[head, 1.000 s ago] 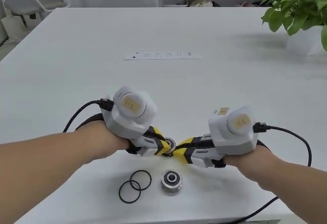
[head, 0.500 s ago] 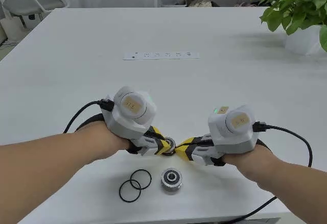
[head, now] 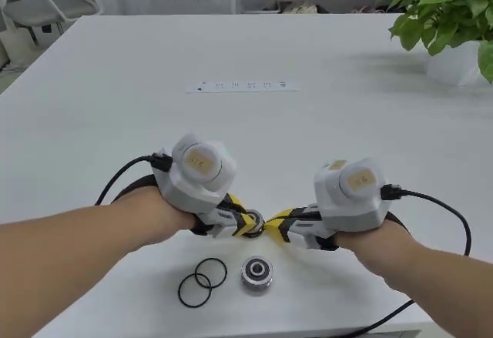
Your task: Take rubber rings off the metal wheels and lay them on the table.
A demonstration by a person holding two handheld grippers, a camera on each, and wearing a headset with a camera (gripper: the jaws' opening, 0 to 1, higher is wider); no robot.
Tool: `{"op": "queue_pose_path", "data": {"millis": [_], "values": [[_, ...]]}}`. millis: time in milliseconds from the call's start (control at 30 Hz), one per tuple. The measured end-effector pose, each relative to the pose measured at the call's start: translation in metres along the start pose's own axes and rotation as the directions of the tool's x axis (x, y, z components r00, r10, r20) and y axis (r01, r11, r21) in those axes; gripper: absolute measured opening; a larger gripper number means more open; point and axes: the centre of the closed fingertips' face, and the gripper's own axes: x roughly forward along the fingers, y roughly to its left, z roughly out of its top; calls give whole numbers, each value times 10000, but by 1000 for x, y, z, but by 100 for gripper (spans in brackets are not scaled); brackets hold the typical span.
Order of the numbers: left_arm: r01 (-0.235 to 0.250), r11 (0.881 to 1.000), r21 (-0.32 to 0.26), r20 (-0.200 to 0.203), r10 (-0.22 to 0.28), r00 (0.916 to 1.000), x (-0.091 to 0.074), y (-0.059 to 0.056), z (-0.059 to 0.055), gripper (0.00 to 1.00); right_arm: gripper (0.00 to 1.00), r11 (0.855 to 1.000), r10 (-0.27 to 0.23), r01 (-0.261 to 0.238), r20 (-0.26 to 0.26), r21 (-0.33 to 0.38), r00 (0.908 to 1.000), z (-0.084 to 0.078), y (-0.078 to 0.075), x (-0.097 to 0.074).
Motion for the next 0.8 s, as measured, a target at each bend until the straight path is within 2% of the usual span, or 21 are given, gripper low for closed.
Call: {"op": "queue_pose_path", "data": {"millis": [200, 800], "values": [[-45, 10000, 9, -44, 45, 10000, 0, -1, 0, 8, 0, 9958, -39, 5, 377, 917, 9993, 6, -4, -2], [-185, 9996, 222, -171, 189, 9997, -1, -2, -1, 7, 0, 9900, -62, -34, 677, 1412, 9977, 13, 3, -2]]}}
